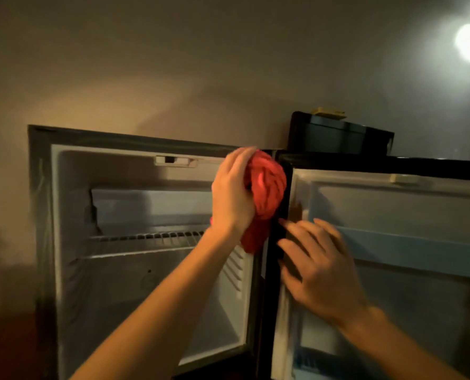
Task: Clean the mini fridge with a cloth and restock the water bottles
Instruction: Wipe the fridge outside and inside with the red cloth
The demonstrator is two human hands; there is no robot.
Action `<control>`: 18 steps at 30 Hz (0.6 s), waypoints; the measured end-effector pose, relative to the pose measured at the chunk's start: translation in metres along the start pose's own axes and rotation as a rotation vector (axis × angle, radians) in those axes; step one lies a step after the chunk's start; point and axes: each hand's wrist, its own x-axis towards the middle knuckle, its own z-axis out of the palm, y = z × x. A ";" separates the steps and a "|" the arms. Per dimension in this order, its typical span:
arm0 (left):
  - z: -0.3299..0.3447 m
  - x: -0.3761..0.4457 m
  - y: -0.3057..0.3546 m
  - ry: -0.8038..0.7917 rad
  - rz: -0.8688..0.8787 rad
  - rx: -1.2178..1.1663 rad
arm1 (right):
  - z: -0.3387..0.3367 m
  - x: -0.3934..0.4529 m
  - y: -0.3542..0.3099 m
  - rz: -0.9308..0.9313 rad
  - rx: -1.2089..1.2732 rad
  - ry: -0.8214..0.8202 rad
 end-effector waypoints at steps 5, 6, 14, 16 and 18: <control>0.001 0.035 -0.018 -0.159 0.316 0.320 | 0.007 0.001 -0.003 0.090 0.025 0.013; 0.001 0.036 -0.019 -0.172 0.339 0.363 | 0.009 0.002 -0.002 0.100 0.028 0.018; 0.009 0.037 -0.018 -0.212 0.366 0.447 | 0.009 0.000 0.001 0.214 0.029 0.058; 0.010 0.018 -0.026 -0.253 0.373 0.394 | 0.009 -0.001 0.002 0.220 0.036 0.070; 0.011 -0.014 -0.043 -0.315 0.362 0.367 | 0.011 -0.003 0.003 0.226 0.035 0.089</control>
